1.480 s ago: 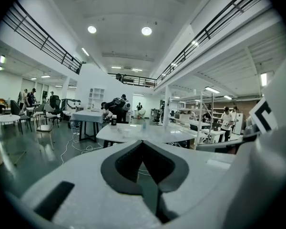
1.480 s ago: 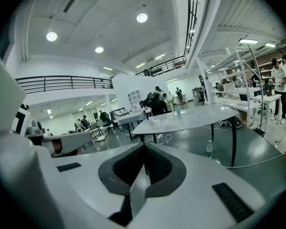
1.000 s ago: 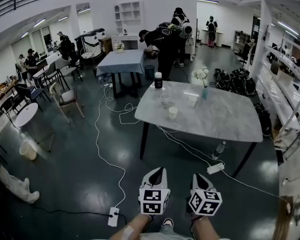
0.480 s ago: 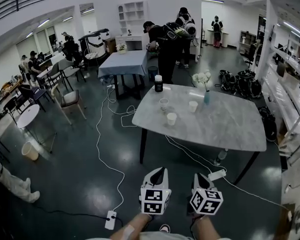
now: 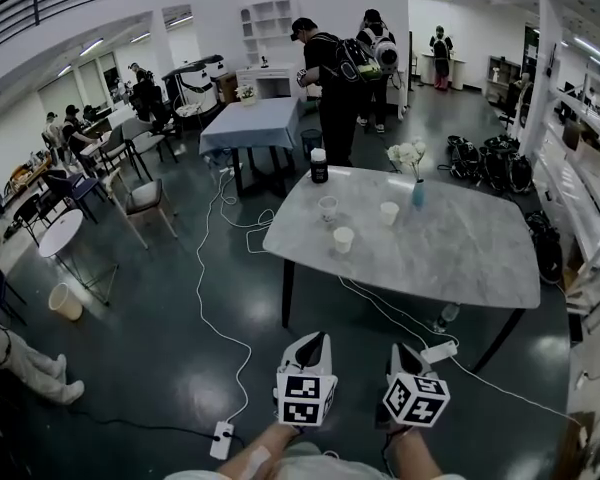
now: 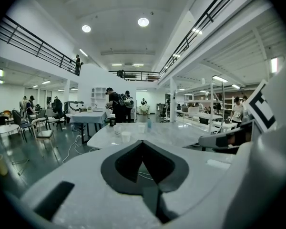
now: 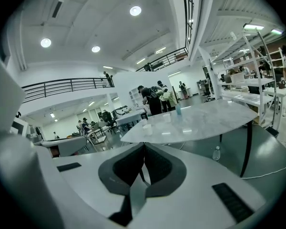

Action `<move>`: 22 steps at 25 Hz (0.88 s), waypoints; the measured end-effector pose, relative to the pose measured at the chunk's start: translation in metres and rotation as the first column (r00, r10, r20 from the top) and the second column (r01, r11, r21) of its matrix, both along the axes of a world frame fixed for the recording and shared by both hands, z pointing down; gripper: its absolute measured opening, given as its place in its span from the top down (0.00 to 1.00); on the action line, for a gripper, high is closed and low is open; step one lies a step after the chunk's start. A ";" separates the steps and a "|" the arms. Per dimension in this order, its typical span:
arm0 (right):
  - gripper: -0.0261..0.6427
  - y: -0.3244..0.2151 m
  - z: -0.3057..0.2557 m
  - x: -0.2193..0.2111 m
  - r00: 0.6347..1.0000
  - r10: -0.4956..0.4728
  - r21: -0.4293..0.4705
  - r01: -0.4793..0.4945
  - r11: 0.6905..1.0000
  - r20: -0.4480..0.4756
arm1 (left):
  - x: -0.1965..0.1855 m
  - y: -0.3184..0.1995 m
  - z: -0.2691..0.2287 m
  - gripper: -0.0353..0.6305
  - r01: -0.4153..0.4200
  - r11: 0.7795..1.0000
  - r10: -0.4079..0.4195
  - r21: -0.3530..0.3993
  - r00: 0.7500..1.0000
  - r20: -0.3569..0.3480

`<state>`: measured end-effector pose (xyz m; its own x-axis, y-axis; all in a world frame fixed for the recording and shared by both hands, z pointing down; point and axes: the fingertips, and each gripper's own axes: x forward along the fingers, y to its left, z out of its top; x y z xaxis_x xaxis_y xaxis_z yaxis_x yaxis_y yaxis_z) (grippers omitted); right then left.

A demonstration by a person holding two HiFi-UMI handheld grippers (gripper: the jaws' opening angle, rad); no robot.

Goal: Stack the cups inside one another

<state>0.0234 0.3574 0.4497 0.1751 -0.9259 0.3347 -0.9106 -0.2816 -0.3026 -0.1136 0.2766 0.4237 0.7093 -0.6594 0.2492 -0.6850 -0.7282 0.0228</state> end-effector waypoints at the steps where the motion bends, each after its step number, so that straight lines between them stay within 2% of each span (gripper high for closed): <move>1: 0.95 -0.001 0.001 0.001 1.000 0.001 -0.002 -0.001 1.000 0.004 | 0.000 -0.002 0.001 0.95 0.003 1.000 -0.003 -0.003 1.000 0.004; 12: 0.95 -0.026 0.019 0.032 1.000 0.020 -0.061 -0.019 0.998 0.011 | 0.028 -0.037 0.015 0.95 -0.003 1.000 0.003 -0.028 1.000 0.014; 22: 0.95 -0.109 0.015 0.068 0.999 0.011 -0.071 -0.014 0.997 -0.035 | 0.068 -0.125 0.015 0.95 -0.010 0.999 0.009 -0.034 1.000 -0.030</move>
